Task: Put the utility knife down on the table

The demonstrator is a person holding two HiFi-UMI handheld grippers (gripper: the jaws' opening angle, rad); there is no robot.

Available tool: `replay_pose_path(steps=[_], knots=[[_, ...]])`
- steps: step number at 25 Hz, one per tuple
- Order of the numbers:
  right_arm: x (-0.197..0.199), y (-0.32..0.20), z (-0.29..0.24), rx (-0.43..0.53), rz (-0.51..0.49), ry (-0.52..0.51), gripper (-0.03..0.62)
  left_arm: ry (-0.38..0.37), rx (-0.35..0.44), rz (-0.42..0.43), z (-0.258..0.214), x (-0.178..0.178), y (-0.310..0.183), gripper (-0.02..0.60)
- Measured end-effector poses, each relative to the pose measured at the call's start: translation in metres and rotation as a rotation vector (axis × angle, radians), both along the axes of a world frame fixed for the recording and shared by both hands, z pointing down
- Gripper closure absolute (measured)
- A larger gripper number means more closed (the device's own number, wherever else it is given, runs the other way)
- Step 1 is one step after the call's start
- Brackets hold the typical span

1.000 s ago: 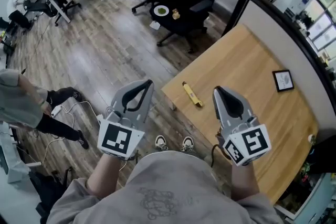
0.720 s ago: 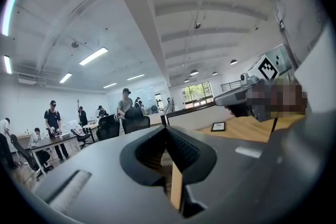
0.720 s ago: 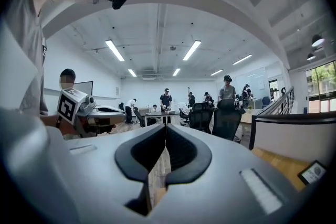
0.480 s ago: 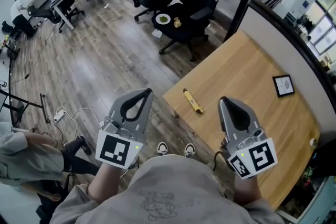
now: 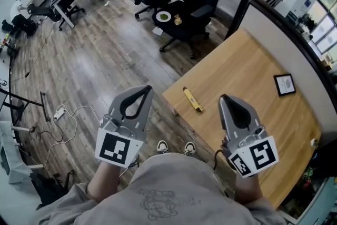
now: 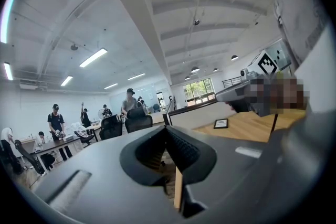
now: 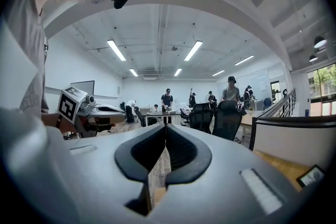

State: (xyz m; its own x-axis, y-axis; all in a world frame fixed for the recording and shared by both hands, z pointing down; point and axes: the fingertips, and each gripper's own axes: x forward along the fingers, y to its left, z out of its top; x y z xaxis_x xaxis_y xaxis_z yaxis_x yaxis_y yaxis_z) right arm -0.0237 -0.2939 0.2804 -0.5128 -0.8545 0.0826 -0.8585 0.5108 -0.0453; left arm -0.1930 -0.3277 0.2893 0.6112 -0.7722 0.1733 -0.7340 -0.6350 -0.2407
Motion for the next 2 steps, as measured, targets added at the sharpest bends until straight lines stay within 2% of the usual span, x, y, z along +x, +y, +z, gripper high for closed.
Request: replay_pose_path(steps=[2], knots=[[0.0029,-0.0020,0.0014,-0.003,-0.001,0.000,0.582,0.001,0.001,-0.001,0.0000,0.0026,-0.0019,0.580]])
